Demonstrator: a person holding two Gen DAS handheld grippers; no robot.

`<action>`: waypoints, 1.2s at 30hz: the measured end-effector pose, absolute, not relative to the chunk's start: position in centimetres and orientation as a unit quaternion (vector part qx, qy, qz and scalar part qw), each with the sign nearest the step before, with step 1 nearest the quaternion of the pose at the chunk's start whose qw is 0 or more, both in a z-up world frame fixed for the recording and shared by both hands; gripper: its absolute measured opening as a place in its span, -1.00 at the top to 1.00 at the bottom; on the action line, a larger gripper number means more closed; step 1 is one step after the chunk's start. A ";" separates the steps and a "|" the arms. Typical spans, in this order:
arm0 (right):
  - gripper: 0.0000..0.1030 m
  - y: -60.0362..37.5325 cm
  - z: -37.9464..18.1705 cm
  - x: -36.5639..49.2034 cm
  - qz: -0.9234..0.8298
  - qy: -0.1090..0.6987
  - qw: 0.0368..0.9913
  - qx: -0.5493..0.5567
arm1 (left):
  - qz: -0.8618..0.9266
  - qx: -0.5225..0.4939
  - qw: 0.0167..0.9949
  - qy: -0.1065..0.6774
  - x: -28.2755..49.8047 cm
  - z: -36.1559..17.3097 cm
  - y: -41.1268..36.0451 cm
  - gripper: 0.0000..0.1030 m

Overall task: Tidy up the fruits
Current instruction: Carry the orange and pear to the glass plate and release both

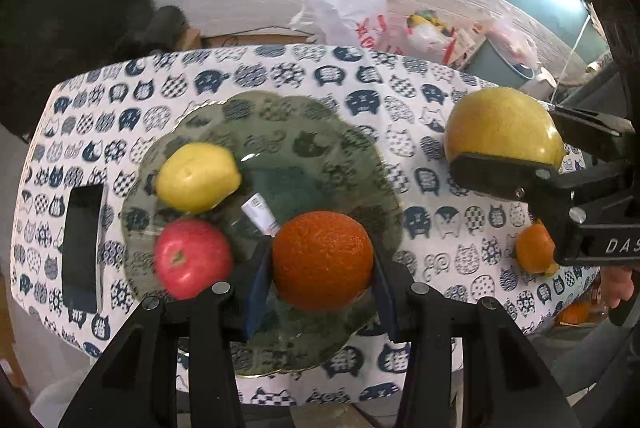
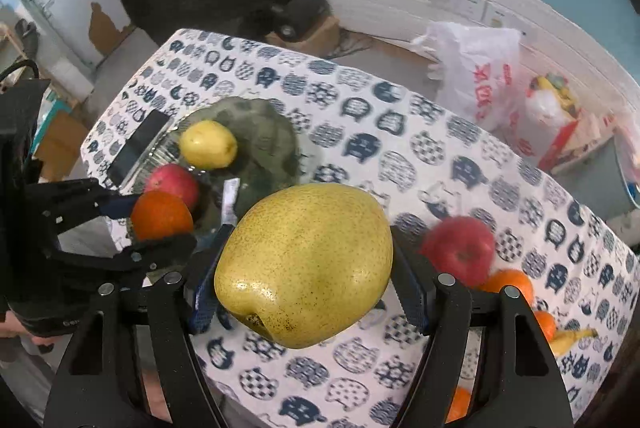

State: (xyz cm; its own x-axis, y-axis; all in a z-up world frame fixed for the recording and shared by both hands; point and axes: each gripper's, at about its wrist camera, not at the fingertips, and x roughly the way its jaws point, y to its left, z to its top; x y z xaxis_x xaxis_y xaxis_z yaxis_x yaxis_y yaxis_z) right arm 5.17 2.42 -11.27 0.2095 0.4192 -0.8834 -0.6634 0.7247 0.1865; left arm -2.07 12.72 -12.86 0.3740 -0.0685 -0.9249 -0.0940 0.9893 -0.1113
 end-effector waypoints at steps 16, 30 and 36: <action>-0.42 9.9 -14.2 4.0 0.388 0.537 0.734 -0.147 | 0.025 -0.100 0.809 0.579 -4.5 -15.4 16.3 0.09; -0.43 11.3 -18.4 3.1 0.390 0.553 0.713 -0.182 | 0.037 -0.122 0.775 0.619 -4.6 -19.1 17.7 0.09; -0.41 11.5 -18.2 3.0 0.389 0.558 0.712 -0.174 | 0.050 -0.122 0.761 0.635 -4.8 -20.3 17.9 0.09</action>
